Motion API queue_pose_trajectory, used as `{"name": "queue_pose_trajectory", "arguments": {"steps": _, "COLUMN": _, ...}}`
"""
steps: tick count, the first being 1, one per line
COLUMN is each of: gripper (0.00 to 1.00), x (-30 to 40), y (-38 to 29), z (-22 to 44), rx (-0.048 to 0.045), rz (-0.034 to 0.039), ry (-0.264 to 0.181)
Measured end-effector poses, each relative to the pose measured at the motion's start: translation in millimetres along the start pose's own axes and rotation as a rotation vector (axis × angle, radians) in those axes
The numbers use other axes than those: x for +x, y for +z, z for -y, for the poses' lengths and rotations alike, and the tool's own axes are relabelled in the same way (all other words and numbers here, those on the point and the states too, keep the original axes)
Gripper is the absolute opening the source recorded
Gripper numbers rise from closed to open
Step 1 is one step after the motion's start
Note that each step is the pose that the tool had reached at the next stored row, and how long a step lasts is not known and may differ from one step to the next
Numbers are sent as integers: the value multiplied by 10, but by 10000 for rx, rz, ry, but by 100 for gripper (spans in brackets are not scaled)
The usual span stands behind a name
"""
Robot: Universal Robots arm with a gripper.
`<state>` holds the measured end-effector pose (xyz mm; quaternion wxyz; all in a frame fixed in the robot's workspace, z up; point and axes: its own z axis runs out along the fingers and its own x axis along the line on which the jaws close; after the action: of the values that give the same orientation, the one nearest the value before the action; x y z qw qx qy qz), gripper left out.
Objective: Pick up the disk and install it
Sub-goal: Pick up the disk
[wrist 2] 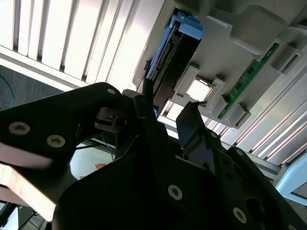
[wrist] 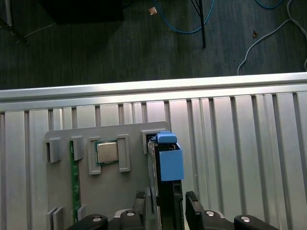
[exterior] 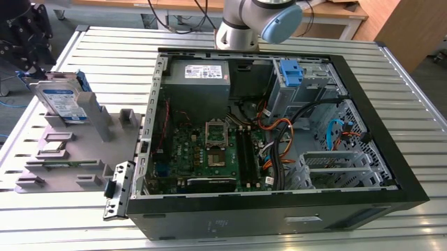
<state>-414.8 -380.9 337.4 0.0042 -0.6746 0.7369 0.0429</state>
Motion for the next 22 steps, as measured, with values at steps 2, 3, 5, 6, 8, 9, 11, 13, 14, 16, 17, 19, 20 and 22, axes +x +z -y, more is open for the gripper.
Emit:
{"name": "queue_pose_trajectory", "arguments": {"steps": 2, "gripper": 53, "x": 0, "y": -1, "z": 0, "rx": 0, "rz": 0, "ry": 0}}
{"name": "queue_pose_trajectory", "arguments": {"steps": 3, "gripper": 53, "x": 0, "y": -1, "z": 0, "rx": 0, "rz": 0, "ry": 0}}
{"name": "queue_pose_trajectory", "arguments": {"steps": 5, "gripper": 59, "x": 0, "y": -2, "z": 0, "rx": 0, "rz": 1, "ry": 0}}
{"name": "queue_pose_trajectory", "arguments": {"steps": 6, "gripper": 59, "x": 0, "y": -2, "z": 0, "rx": -1, "rz": 1, "ry": 0}}
{"name": "queue_pose_trajectory", "arguments": {"steps": 8, "gripper": 59, "x": 1, "y": 13, "z": 1, "rx": -2, "rz": 16, "ry": 0}}
{"name": "queue_pose_trajectory", "arguments": {"steps": 9, "gripper": 59, "x": 1, "y": 25, "z": 1, "rx": -1, "rz": 23, "ry": -1}}
{"name": "queue_pose_trajectory", "arguments": {"steps": 11, "gripper": 59, "x": 2, "y": 43, "z": 3, "rx": 1, "rz": 30, "ry": -2}}
{"name": "queue_pose_trajectory", "arguments": {"steps": 13, "gripper": 59, "x": 3, "y": 66, "z": 4, "rx": 8, "rz": 34, "ry": -4}}
{"name": "queue_pose_trajectory", "arguments": {"steps": 14, "gripper": 59, "x": 3, "y": 79, "z": 5, "rx": 16, "rz": 36, "ry": -4}}
{"name": "queue_pose_trajectory", "arguments": {"steps": 16, "gripper": 59, "x": 3, "y": 108, "z": 6, "rx": 37, "rz": 39, "ry": -5}}
{"name": "queue_pose_trajectory", "arguments": {"steps": 17, "gripper": 59, "x": 3, "y": 124, "z": 7, "rx": 50, "rz": 40, "ry": -6}}
{"name": "queue_pose_trajectory", "arguments": {"steps": 19, "gripper": 59, "x": 3, "y": 156, "z": 8, "rx": 82, "rz": 43, "ry": -9}}
{"name": "queue_pose_trajectory", "arguments": {"steps": 20, "gripper": 59, "x": 3, "y": 173, "z": 9, "rx": 101, "rz": 44, "ry": -11}}
{"name": "queue_pose_trajectory", "arguments": {"steps": 22, "gripper": 59, "x": 3, "y": 200, "z": 9, "rx": 145, "rz": 49, "ry": -19}}
